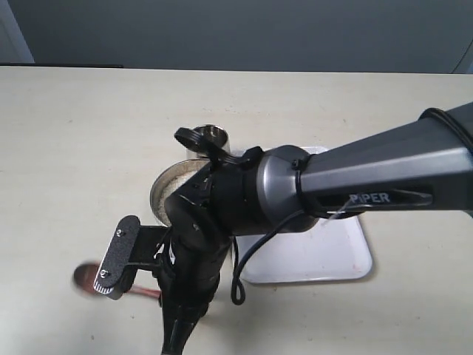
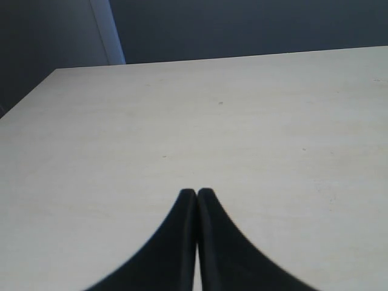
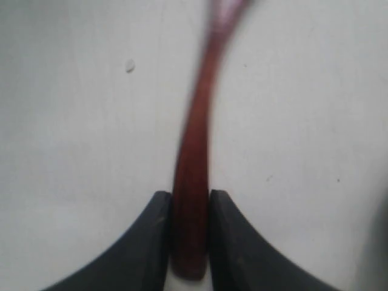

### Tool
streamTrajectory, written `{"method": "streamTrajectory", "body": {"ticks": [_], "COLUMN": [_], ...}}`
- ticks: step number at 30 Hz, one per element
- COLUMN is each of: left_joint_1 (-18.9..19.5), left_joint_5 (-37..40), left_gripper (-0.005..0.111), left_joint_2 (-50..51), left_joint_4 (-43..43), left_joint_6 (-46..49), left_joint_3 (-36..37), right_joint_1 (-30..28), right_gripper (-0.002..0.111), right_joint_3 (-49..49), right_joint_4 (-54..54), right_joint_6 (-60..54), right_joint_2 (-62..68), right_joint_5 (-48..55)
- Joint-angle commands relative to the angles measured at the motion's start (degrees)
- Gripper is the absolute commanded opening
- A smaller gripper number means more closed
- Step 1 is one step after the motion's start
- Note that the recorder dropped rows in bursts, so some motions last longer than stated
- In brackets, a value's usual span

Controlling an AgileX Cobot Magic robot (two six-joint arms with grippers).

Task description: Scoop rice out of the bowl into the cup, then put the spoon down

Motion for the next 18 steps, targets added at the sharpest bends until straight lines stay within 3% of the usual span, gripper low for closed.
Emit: {"method": "streamTrajectory", "body": {"ticks": [1,9,18], "left_joint_1": [-0.1,-0.1,-0.1], "left_joint_5": [-0.72,-0.72,-0.72], "left_gripper": [0.001,0.001,0.001], "left_joint_2": [0.06,0.06,0.06], "left_joint_4": [0.05,0.05,0.05], "left_joint_6": [-0.36,-0.36,-0.36], "left_joint_3": [-0.48,-0.48,-0.48], "right_joint_1": [0.02,0.02,0.02], "right_gripper": [-0.001,-0.001,-0.001], "right_joint_3": [0.1,0.1,-0.12], "right_joint_4": [-0.4,-1.58,-7.2], "right_joint_6": [-0.14,-1.75,-1.75], "right_joint_2": [0.73,-1.25,-14.87], "right_joint_5": [-0.1,3.31,6.01]}}
